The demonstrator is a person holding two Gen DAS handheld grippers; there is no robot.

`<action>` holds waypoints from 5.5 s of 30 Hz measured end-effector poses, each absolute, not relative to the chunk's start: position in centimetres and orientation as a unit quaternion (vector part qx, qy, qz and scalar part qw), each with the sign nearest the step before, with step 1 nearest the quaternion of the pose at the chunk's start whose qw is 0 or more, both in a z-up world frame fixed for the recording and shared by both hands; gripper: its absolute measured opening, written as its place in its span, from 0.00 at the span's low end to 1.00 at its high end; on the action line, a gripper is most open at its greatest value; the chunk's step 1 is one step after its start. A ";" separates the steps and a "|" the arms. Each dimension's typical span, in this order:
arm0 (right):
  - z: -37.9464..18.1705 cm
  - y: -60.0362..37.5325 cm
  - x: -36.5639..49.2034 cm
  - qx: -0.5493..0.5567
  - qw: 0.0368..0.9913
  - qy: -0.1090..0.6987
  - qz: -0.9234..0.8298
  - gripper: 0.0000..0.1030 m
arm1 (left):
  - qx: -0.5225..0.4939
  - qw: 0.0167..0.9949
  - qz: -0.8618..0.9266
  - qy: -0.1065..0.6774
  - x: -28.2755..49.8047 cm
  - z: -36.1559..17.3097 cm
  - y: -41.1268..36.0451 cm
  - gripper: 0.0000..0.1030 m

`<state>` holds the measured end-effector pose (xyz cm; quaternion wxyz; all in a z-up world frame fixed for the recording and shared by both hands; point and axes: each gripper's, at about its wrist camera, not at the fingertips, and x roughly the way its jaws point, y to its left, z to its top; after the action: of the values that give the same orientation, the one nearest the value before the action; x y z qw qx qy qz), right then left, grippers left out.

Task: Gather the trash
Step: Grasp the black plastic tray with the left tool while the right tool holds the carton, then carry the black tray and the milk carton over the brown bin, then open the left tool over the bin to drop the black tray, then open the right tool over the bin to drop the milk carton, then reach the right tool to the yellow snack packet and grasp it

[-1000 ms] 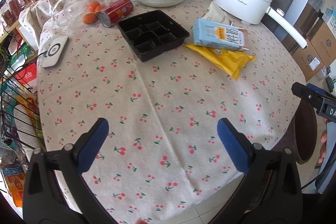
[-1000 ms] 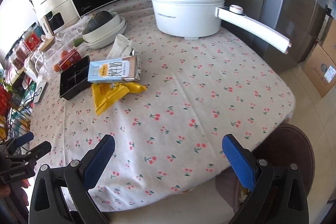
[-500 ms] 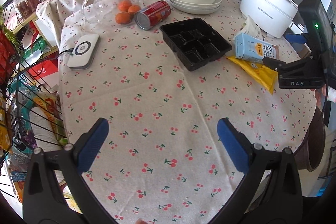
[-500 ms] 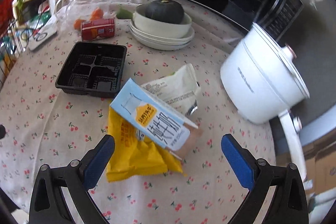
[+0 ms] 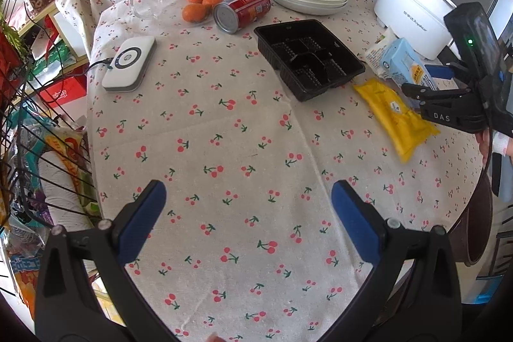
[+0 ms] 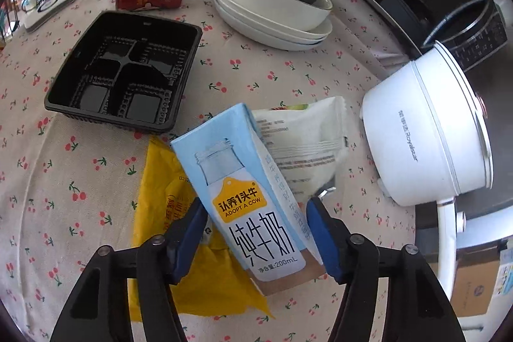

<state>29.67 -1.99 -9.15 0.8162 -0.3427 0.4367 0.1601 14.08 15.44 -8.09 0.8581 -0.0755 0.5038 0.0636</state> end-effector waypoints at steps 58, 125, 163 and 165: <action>-3.9 -27.3 13.2 -0.002 0.881 0.466 0.088 0.54 | -0.219 0.861 0.022 0.458 13.4 -7.4 12.5 0.57; -9.8 -49.6 6.7 0.103 0.857 0.502 -0.051 0.55 | 0.004 0.856 -0.215 0.471 13.3 -9.5 -19.5 0.99; -5.6 -27.9 13.0 0.017 0.868 0.492 0.067 0.89 | -0.077 0.869 0.010 0.489 10.9 -7.0 8.3 0.99; -5.6 -25.1 13.9 0.007 0.866 0.493 0.084 0.89 | -0.082 0.868 0.022 0.489 10.9 -7.0 9.7 0.99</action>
<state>13.86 -25.10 -5.65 0.8662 0.0067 0.4927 0.0837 10.91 9.70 -6.99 0.8680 -0.0823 0.4892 0.0216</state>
